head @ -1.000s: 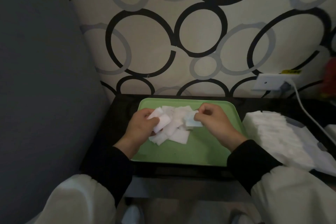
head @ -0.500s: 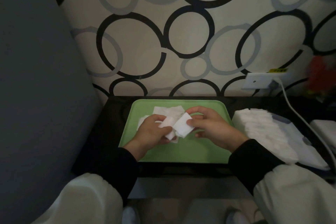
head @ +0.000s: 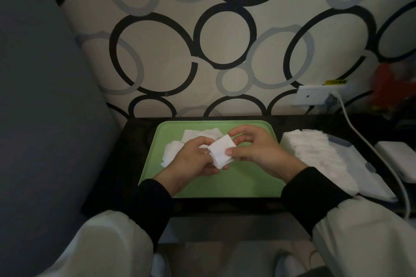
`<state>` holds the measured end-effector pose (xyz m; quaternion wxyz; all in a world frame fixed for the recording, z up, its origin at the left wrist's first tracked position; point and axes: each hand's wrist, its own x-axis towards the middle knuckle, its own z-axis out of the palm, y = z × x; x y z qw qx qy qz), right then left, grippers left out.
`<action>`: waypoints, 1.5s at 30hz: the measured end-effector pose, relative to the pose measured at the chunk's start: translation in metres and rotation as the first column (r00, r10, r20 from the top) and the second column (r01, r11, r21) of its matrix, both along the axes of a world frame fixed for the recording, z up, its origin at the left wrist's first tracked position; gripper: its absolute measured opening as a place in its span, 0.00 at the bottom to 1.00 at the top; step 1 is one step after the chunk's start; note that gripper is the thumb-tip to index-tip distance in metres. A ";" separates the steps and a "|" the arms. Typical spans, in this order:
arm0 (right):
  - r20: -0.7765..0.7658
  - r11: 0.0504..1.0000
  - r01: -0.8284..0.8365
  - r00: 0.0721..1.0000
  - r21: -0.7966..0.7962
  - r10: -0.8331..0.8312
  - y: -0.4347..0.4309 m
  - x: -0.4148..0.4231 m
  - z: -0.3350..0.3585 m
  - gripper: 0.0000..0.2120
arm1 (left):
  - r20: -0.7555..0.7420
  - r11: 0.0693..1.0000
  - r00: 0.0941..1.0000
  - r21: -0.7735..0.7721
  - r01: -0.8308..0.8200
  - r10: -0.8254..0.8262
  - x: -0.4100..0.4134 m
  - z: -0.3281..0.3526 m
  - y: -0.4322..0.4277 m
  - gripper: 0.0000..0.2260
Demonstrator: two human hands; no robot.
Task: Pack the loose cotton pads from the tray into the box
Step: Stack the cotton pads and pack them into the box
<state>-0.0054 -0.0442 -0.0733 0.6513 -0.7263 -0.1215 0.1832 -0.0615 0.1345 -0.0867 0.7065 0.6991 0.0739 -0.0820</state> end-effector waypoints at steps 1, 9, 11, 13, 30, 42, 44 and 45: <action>0.000 1.000 0.005 1.000 -0.014 -0.005 -0.002 0.000 0.001 0.21 | 0.000 1.000 1.000 -0.015 -0.016 0.016 0.000 -0.001 0.001 0.09; -0.018 0.993 -0.050 0.999 -0.103 0.048 -0.008 0.001 0.003 0.21 | -0.008 1.000 1.000 -0.022 -0.002 0.002 -0.002 -0.001 0.006 0.12; 0.002 0.991 -0.082 0.997 -0.102 0.083 -0.008 0.000 0.005 0.20 | -0.015 0.999 1.000 -0.026 -0.022 0.022 -0.003 0.000 0.007 0.15; 0.022 0.990 -0.122 0.992 -0.073 0.124 -0.008 -0.001 0.005 0.19 | -0.026 0.999 0.999 -0.025 -0.037 0.036 -0.004 0.000 0.007 0.16; -0.044 0.987 -0.156 0.986 0.045 0.158 -0.006 0.001 0.006 0.16 | 0.013 0.999 1.000 0.044 0.026 -0.027 -0.007 0.003 -0.001 0.14; 0.070 0.990 -0.029 0.997 -0.138 0.039 -0.004 -0.001 0.007 0.16 | -0.014 0.999 0.999 0.003 -0.037 0.037 -0.002 -0.002 -0.006 0.10; 0.099 0.984 -0.014 0.995 -0.176 0.032 -0.004 -0.001 0.007 0.18 | -0.023 1.000 0.999 0.006 -0.027 0.028 -0.001 -0.003 -0.006 0.09; 0.100 0.984 -0.010 0.995 -0.180 0.029 -0.004 -0.001 0.007 0.19 | -0.026 1.000 0.999 0.007 -0.023 0.023 -0.001 -0.003 -0.006 0.09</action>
